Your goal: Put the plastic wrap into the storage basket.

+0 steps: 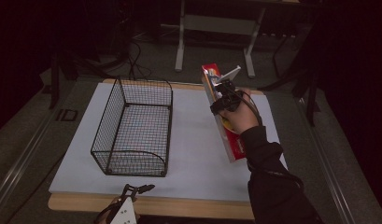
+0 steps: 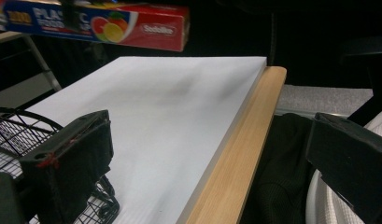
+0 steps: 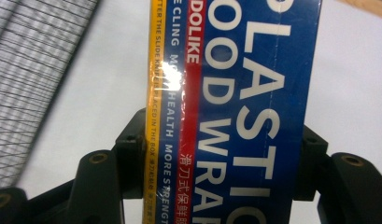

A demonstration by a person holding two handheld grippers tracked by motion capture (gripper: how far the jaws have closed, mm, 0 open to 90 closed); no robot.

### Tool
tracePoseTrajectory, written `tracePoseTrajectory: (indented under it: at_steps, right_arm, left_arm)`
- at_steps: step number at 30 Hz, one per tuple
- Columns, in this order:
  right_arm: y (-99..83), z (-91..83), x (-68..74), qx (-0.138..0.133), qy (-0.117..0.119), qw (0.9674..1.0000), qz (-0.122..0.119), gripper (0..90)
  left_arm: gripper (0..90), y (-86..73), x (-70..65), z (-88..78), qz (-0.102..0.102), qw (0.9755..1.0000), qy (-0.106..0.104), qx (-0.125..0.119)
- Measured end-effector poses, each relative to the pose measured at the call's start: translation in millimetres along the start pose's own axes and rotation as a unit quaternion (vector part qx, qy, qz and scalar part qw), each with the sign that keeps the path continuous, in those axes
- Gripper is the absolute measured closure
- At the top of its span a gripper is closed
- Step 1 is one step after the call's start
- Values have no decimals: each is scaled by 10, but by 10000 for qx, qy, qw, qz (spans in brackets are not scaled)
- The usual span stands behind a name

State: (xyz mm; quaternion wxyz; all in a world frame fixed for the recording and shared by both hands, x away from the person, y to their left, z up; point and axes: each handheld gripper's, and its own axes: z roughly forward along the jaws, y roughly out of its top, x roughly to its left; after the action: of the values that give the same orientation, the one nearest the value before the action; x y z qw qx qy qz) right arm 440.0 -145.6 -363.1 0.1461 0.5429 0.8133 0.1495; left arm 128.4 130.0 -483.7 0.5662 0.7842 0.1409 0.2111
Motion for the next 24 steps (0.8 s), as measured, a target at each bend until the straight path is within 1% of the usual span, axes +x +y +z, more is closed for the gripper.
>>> tracePoseTrajectory:
  at_steps: [2, 5, 8, 11, 16, 20, 24]
  right_arm:
    - [52, -33, 90, -42, 31, 9999, -91, 390]
    - [126, -80, 230, -92, 158, 9996, -198, 391]
    - [191, -128, 385, -184, 194, 9990, -352, 391]
    - [251, -167, 530, -278, 272, 9982, -447, 390]
    - [325, -207, 785, -358, 297, 9962, -737, 390]
    - [373, -237, 977, -437, 379, 9946, -862, 390]
    - [428, -279, 1181, -537, 494, 9919, -1040, 390]
  left_arm:
    - [12, 0, -4, -3, -14, 10000, -3, -19]
    - [11, -2, -5, -3, -21, 10000, -2, -22]
    - [12, -2, -3, -6, -31, 10000, -4, -29]
    - [11, -2, -4, -12, -29, 10000, -5, -32]
    - [12, -4, -4, -17, -25, 10000, -2, -34]
    - [12, -8, 0, -16, -31, 10000, 2, -14]
    - [12, -8, -7, -18, -21, 10000, -25, -25]
